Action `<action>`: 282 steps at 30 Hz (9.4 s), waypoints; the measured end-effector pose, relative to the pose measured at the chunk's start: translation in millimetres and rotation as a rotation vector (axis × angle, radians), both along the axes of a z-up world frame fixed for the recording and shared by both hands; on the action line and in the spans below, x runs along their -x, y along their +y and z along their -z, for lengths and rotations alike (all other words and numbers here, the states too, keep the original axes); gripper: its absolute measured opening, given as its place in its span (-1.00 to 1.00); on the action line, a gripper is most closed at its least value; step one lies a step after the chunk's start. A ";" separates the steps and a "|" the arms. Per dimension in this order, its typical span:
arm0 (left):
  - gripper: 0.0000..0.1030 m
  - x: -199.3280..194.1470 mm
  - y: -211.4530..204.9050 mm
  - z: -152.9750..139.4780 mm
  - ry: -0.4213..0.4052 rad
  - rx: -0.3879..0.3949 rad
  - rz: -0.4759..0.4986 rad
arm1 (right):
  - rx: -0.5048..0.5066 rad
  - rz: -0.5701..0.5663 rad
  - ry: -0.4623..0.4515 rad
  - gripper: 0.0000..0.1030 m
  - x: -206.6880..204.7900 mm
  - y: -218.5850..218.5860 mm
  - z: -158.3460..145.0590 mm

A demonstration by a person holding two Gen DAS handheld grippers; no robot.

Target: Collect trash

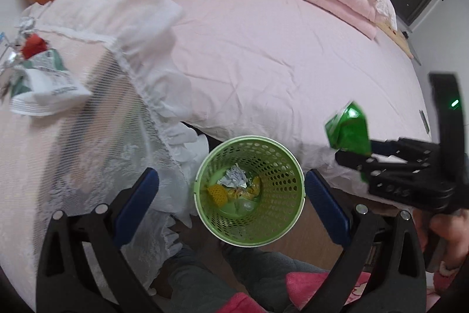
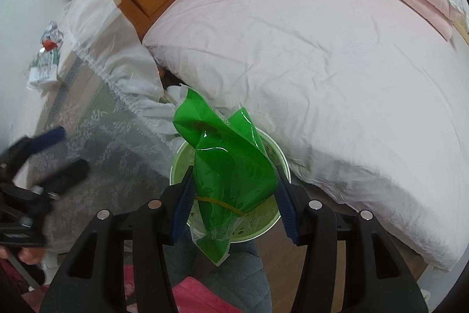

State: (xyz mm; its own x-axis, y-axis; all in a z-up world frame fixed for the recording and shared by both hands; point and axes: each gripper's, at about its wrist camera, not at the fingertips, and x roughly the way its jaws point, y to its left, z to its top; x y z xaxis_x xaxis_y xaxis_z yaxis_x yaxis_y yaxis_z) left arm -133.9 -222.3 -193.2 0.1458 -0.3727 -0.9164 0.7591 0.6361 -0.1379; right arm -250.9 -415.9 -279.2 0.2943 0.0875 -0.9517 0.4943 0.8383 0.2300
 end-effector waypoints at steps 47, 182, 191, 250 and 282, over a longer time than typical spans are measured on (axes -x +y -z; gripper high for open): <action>0.85 -111.3 193.2 -109.9 -0.149 0.098 -0.439 | 0.021 -0.303 -0.217 0.93 -164.2 131.6 -129.0; 0.62 53.6 -66.7 244.9 0.289 -0.374 0.218 | 0.021 0.259 0.145 0.92 60.9 -47.4 28.4; 0.63 25.8 -52.0 151.7 0.186 -0.213 0.107 | 0.046 0.229 0.073 0.92 50.1 -39.2 7.8; 0.85 -275.3 189.6 -30.4 -0.123 -0.035 -0.225 | -0.074 -0.461 -0.194 0.00 -396.2 181.6 -85.2; 0.27 -327.5 163.5 4.6 0.025 0.017 -0.149 | -0.189 -0.231 -0.297 -0.12 -314.1 114.2 -108.2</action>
